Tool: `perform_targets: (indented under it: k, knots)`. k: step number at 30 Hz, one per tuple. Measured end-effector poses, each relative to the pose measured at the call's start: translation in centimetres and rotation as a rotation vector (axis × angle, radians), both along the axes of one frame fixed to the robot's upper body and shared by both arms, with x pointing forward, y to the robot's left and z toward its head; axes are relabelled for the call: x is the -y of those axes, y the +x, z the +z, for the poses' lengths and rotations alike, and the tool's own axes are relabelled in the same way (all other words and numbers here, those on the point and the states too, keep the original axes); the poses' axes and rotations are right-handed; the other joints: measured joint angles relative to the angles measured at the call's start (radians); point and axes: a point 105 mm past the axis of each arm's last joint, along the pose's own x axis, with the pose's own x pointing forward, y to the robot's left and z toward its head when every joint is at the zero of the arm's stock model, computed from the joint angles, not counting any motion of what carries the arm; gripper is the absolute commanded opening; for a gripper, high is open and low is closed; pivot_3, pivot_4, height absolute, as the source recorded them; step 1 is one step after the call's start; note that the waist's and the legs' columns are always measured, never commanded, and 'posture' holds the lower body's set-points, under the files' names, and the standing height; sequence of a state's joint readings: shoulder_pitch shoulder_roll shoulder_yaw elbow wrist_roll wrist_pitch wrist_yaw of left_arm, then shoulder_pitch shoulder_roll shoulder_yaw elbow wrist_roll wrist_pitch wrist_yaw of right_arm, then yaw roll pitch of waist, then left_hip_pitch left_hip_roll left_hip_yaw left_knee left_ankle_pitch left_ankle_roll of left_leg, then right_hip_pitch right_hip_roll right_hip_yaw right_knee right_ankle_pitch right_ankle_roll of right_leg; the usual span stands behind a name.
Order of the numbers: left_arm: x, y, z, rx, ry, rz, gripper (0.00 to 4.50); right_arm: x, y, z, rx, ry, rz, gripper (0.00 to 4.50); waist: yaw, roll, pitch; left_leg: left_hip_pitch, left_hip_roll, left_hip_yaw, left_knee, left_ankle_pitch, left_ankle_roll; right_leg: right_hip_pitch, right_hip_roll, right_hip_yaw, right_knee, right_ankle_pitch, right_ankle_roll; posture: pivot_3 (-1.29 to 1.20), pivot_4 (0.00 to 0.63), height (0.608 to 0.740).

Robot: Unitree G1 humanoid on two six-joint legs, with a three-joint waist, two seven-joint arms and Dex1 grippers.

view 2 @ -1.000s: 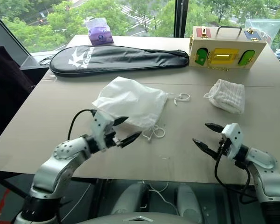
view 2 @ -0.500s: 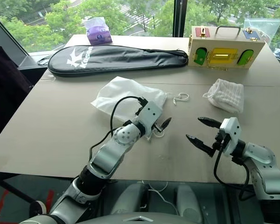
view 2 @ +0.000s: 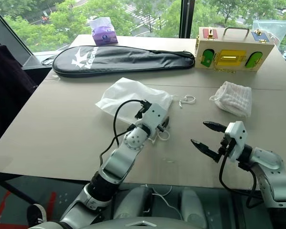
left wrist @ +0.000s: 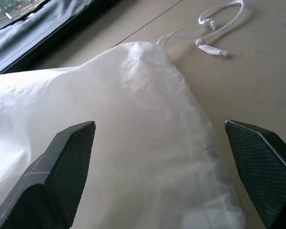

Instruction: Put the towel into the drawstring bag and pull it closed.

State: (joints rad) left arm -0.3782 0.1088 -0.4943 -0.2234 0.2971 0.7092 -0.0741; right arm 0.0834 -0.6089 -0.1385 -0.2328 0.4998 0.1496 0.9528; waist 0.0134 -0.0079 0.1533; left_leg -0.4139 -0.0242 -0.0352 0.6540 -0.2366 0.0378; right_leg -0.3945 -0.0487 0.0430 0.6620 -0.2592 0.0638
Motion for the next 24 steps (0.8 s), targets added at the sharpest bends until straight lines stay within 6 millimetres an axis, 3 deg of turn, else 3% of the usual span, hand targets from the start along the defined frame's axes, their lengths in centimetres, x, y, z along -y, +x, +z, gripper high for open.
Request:
perform_targets:
  k: [10,15,20,24]
  knots:
    - [-0.2,-0.9,-1.0,0.063,0.106,-0.012,4.48,0.2,-0.4,-0.2,-0.032,-0.004,0.009,4.50,0.000,0.000,0.000,0.000,0.000,0.000,0.000,0.000,0.000,0.000,-0.002,0.000,0.000,0.000,0.000,0.00,0.150,0.740]
    - [-3.0,-0.5,-1.0,0.117,0.190,0.091,4.48,0.2,-0.4,-0.3,-0.036,-0.004,0.011,4.50,-0.001,0.000,0.000,0.000,0.000,0.000,0.000,0.000,0.000,0.000,-0.002,0.000,0.000,0.000,0.000,0.00,0.150,0.740]
    - [-6.2,0.0,0.4,0.210,0.228,0.231,4.48,0.1,-0.5,-0.3,-0.037,-0.004,0.020,4.50,0.001,0.000,0.000,0.000,0.000,0.000,0.000,0.000,0.000,0.000,-0.003,0.000,0.000,0.000,0.000,0.00,0.150,0.740]
    - [-7.1,0.1,1.7,0.300,0.230,0.283,4.48,0.1,-0.5,-0.4,-0.037,-0.003,0.020,4.50,0.001,0.000,0.000,0.000,0.000,0.000,0.000,0.000,0.000,0.000,-0.004,0.000,0.000,0.000,0.000,0.00,0.150,0.740]
